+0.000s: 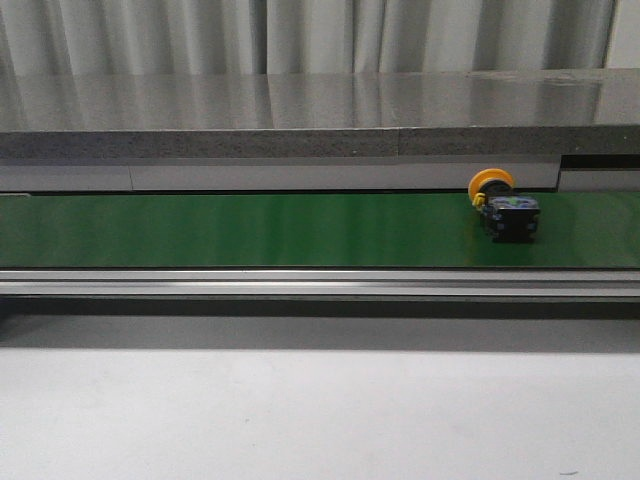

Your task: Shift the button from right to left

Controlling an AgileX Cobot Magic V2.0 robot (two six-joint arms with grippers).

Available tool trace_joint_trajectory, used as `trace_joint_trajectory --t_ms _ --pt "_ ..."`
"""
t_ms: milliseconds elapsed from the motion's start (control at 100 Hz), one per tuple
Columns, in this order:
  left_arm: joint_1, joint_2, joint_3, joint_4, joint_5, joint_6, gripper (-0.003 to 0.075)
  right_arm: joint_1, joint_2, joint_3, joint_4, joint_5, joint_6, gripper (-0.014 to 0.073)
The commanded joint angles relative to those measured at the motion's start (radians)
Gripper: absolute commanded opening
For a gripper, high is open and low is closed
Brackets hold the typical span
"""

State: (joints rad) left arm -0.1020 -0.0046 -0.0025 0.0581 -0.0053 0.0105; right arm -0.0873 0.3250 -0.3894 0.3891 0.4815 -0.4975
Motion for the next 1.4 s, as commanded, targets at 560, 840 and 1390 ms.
trace_joint_trajectory --t_ms 560,840,1390 --pt "0.002 -0.037 0.040 -0.008 -0.134 -0.010 0.0005 0.001 0.006 -0.026 0.020 -0.068 -0.008 -0.0068" --pt "0.002 0.015 -0.078 -0.021 -0.018 -0.010 0.0005 0.001 0.006 -0.026 0.020 -0.068 -0.008 -0.0068" --pt "0.002 0.554 -0.628 -0.058 0.491 -0.010 0.0005 0.001 0.006 -0.026 0.020 -0.068 -0.008 -0.0068"
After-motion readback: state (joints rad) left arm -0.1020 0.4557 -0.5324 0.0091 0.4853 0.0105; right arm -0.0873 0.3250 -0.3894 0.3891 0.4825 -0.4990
